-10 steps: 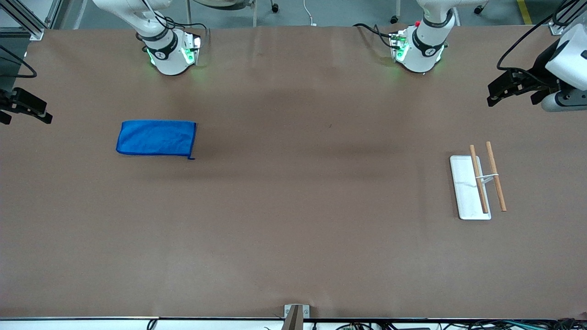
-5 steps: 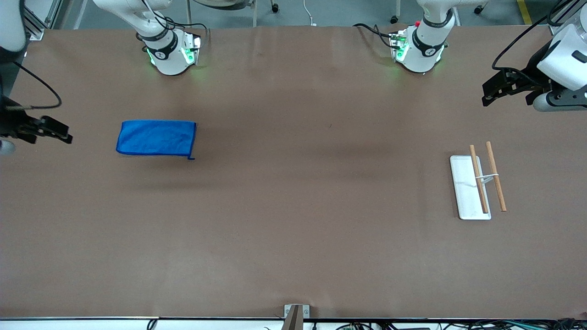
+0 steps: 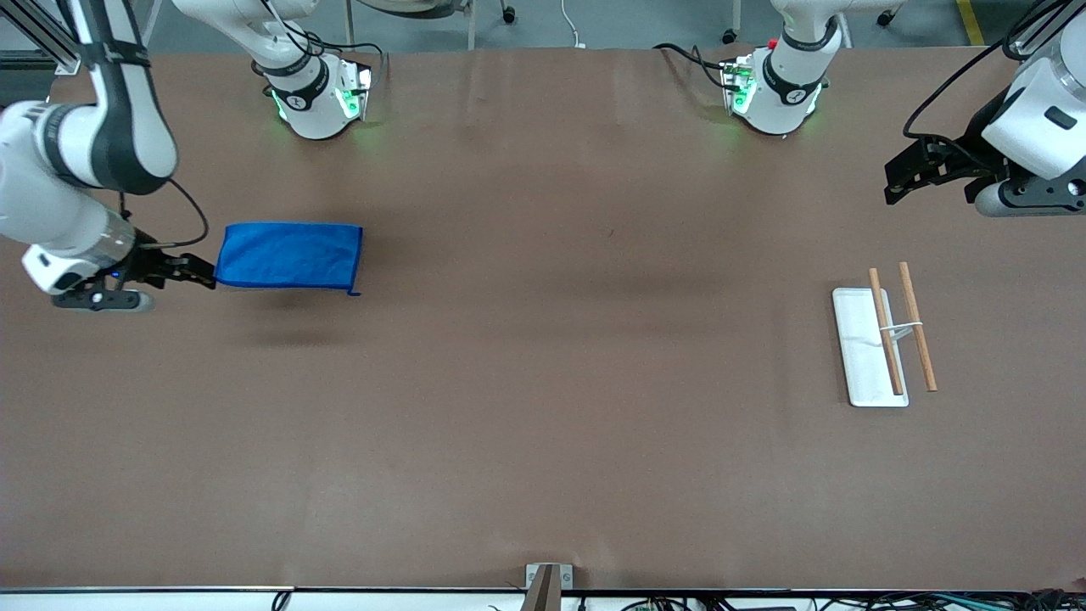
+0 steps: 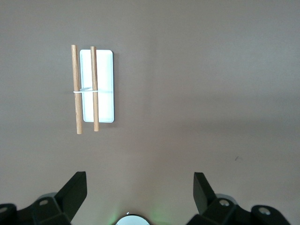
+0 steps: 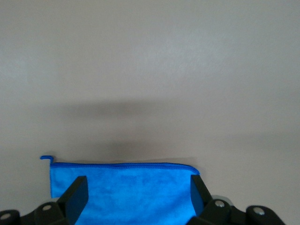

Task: Right arm passes towel to left arm to hang
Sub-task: 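Lower the right gripper and pinch the blue towel's edge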

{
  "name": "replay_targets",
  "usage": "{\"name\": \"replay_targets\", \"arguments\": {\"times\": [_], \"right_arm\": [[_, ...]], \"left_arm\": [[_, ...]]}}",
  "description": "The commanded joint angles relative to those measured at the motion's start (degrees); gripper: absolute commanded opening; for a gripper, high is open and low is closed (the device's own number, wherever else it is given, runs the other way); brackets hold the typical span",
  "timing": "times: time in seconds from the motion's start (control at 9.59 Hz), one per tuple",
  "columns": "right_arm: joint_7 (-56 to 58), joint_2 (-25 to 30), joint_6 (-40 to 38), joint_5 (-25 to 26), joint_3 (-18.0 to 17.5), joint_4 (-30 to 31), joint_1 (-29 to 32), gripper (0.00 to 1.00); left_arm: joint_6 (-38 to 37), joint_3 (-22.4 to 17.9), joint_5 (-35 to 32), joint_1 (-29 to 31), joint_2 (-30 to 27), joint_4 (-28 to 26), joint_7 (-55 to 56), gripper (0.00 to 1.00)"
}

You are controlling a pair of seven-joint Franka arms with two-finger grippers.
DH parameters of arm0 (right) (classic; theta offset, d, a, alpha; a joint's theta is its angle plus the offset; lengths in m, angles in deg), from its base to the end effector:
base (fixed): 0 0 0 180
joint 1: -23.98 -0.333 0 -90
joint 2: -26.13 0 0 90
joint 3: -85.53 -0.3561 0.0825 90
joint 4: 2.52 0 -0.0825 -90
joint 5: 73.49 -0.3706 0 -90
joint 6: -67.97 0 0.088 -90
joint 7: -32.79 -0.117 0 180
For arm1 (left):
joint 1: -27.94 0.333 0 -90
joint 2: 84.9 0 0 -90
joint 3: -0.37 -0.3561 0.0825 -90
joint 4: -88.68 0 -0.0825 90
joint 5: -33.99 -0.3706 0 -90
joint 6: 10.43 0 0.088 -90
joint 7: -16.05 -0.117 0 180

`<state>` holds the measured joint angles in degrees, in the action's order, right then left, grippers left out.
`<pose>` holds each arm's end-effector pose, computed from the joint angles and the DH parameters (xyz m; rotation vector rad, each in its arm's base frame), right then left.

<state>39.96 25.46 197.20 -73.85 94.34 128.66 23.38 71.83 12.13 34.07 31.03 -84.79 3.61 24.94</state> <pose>0.4952 -0.0711 0.3815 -3.1316 0.0349 0.0701 0.5214 -0.0796 0.6810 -3.1346 -0.0058 0.0793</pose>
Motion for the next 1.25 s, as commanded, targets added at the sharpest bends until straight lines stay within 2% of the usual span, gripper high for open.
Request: {"name": "replay_targets", "arguments": {"times": [0.0, 0.21, 0.63, 1.04, 1.15], "right_arm": [[0.39, 1.03, 8.54, 0.0, -0.28, 9.15, -0.81, 0.95], [0.39, -3.62, 17.77, 0.0, -0.28, 14.34, -0.9, 0.95], [0.39, -8.29, 26.57, 0.0, -0.37, 20.24, -1.95, 0.9], [0.21, -9.09, 27.83, 0.0, -0.54, 22.01, -1.95, 0.88], [0.21, -9.09, 27.65, 0.0, -0.54, 22.1, -1.95, 0.84]], "left_arm": [[0.35, 0.1, 0.1, 0.08, 0.86, -0.54, -0.1, 1.0], [0.7, 0.1, 0.19, 0.07, 0.77, -0.54, -0.1, 1.0], [0.17, 0.1, 0.28, 0.25, 0.07, -0.37, -0.02, 1.0], [0.35, 0.1, 0.36, 0.43, 0.16, 0.08, -0.19, 1.0], [0.44, 0.1, 0.01, 0.34, 0.25, 0.16, -0.45, 1.0]]}}
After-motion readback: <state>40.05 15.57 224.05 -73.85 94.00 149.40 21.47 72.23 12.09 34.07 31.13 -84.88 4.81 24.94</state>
